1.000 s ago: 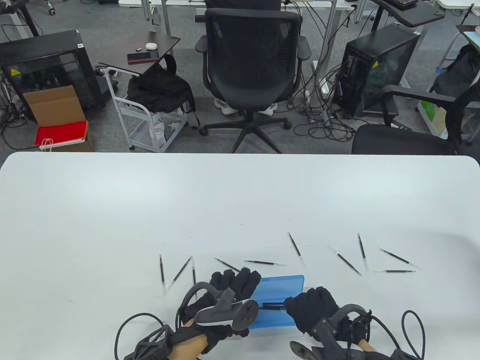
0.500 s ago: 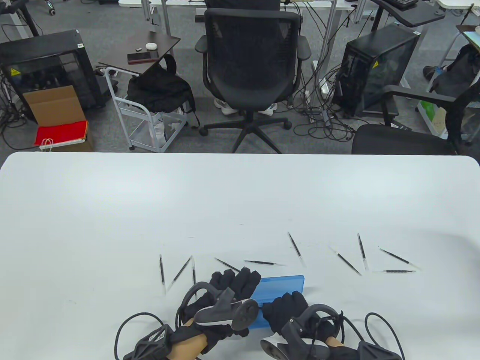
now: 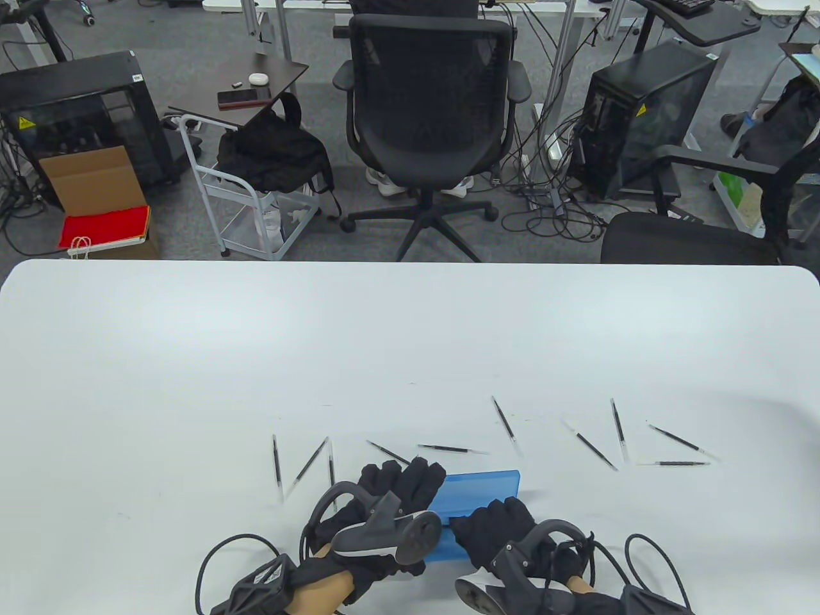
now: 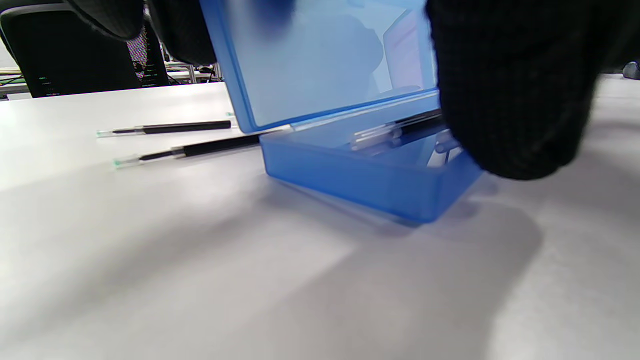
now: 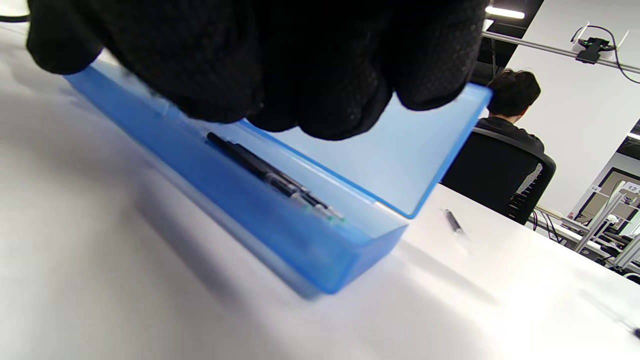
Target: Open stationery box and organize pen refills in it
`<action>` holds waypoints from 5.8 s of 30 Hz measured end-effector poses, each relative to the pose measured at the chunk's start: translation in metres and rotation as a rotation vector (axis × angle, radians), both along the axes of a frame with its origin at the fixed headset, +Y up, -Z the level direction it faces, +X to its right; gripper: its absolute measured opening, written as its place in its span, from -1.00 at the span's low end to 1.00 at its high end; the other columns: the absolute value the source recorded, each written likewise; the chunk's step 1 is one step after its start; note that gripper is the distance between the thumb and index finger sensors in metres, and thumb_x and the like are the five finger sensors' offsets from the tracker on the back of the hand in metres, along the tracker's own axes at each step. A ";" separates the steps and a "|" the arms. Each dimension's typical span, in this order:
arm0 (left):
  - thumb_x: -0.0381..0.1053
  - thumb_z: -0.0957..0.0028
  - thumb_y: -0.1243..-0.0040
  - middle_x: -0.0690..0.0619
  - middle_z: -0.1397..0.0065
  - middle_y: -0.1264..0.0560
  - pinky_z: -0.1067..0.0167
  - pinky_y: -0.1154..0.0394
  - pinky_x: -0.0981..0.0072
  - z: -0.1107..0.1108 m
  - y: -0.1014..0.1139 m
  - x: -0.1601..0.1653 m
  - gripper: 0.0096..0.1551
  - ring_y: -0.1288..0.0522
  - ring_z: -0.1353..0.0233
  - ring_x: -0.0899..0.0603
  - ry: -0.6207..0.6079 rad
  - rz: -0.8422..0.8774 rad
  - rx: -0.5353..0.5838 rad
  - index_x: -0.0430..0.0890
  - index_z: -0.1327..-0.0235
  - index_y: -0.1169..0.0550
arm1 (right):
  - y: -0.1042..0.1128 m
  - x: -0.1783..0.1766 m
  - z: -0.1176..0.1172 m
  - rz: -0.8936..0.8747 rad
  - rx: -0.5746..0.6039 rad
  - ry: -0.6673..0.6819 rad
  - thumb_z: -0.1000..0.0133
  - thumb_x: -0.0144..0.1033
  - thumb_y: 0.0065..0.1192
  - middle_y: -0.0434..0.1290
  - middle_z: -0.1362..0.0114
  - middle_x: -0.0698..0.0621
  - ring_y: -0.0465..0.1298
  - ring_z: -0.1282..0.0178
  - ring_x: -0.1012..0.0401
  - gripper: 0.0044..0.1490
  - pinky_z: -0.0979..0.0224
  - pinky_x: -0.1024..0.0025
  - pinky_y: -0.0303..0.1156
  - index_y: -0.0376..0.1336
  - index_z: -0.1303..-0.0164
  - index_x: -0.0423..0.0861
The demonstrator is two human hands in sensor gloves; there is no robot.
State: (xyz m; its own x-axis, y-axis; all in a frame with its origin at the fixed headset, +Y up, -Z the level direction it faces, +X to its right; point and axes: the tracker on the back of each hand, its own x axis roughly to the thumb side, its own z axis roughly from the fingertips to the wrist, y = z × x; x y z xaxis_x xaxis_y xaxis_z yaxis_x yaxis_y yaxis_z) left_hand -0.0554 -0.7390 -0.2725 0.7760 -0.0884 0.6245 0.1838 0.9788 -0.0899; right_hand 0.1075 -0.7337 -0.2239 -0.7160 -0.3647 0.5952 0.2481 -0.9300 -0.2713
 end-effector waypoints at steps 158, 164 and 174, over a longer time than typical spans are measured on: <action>0.46 0.27 -0.42 -0.24 -0.80 0.13 -0.49 -0.17 -0.50 0.002 -0.002 0.001 0.62 -0.18 -0.64 -0.55 0.004 -0.005 0.012 -0.15 -0.69 0.27 | 0.056 0.153 -0.087 -0.061 0.081 -0.455 -0.03 -0.26 0.50 0.65 -0.27 0.05 0.65 -0.23 0.05 -0.38 -0.49 -0.07 0.50 0.36 -0.35 0.07; 0.46 0.27 -0.42 -0.24 -0.80 0.14 -0.49 -0.17 -0.50 0.001 -0.002 0.001 0.62 -0.18 -0.64 -0.55 0.005 -0.003 0.009 -0.15 -0.69 0.27 | 0.039 0.216 -0.116 -0.069 0.072 -0.629 -0.02 -0.27 0.52 0.65 -0.30 0.08 0.65 -0.28 0.06 -0.37 -0.51 -0.06 0.49 0.36 -0.35 0.11; 0.46 0.27 -0.42 -0.24 -0.80 0.13 -0.49 -0.16 -0.51 0.000 -0.002 0.001 0.62 -0.18 -0.64 -0.55 0.008 0.004 0.001 -0.15 -0.69 0.27 | 0.001 0.277 -0.146 0.017 0.008 -0.846 -0.02 -0.26 0.52 0.64 -0.32 0.08 0.63 -0.32 0.07 -0.34 -0.54 -0.05 0.47 0.34 -0.37 0.12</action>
State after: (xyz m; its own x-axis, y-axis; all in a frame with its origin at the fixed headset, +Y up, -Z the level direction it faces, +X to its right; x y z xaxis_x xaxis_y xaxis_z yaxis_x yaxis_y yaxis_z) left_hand -0.0549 -0.7412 -0.2721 0.7814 -0.0855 0.6181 0.1788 0.9797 -0.0906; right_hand 0.3841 -0.7327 -0.3699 -0.9136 -0.3812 -0.1416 0.3844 -0.9232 0.0052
